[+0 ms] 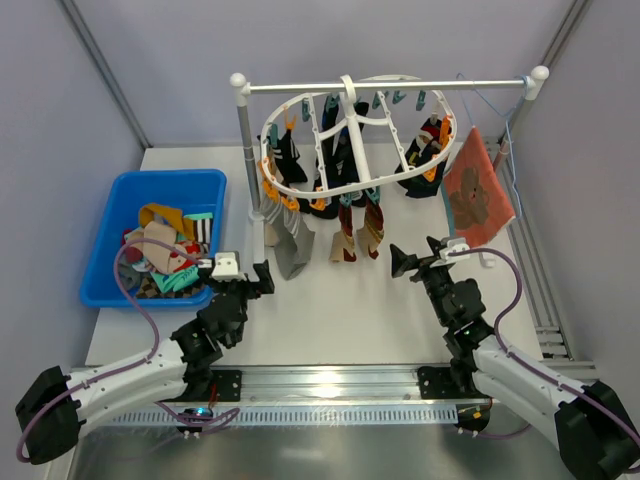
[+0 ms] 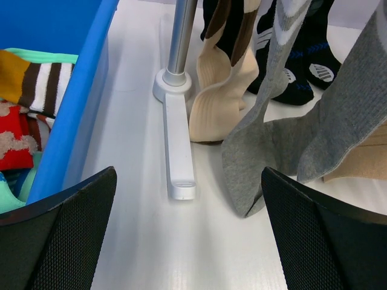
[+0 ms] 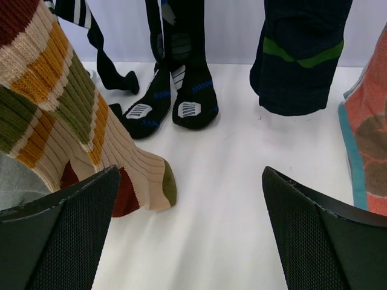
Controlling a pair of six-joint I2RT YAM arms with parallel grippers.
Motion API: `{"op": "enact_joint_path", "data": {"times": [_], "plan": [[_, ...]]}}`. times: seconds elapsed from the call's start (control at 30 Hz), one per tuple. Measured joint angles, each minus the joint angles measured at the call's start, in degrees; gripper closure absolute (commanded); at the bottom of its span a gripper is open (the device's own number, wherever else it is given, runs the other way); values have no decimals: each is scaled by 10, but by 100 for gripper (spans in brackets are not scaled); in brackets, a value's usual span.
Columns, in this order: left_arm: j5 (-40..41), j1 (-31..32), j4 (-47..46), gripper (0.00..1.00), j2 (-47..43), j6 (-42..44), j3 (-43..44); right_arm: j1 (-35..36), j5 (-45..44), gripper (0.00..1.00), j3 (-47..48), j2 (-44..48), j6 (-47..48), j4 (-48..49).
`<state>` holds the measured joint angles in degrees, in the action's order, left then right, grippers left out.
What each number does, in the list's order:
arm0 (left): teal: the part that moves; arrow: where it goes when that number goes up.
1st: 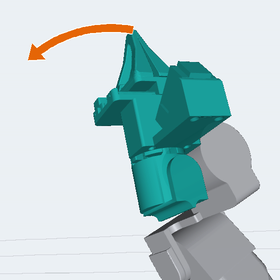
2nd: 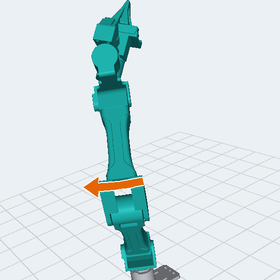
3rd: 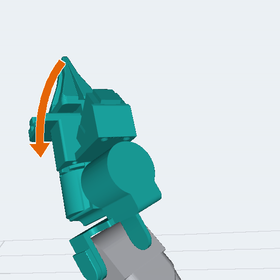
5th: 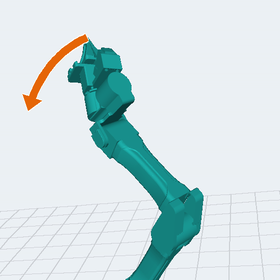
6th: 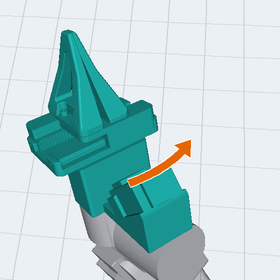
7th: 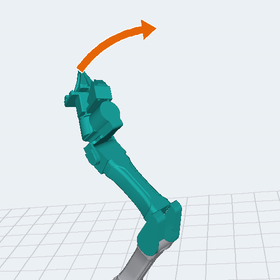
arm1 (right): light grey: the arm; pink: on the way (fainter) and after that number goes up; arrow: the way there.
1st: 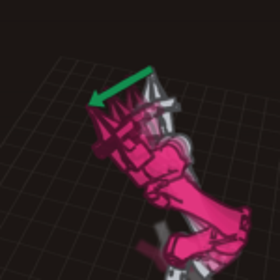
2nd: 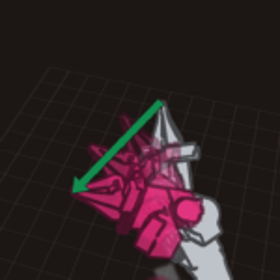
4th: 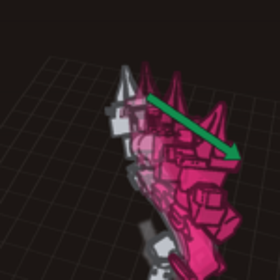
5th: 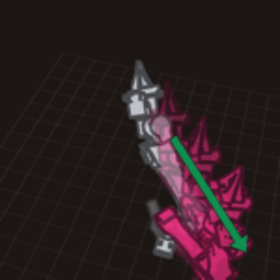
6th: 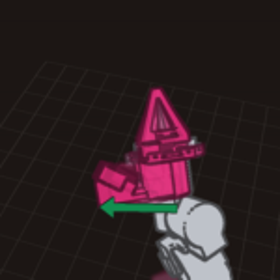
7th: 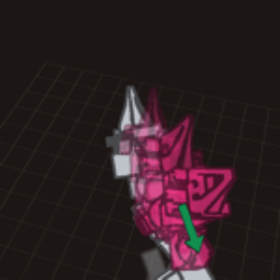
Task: Remove the socks clipped to the hanger
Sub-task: Remove the sock from the hanger.
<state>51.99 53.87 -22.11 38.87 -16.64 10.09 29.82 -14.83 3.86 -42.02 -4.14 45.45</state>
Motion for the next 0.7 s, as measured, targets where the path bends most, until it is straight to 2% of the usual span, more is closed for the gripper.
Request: {"op": "enact_joint_path", "data": {"times": [0.43,0.7], "plan": [[5,0,0,1,15,-9,3,0,2,1,0,5,0,2],[-14,0,-27,0,48,-5,6,1,50,0,-4,52,6,0]]}}
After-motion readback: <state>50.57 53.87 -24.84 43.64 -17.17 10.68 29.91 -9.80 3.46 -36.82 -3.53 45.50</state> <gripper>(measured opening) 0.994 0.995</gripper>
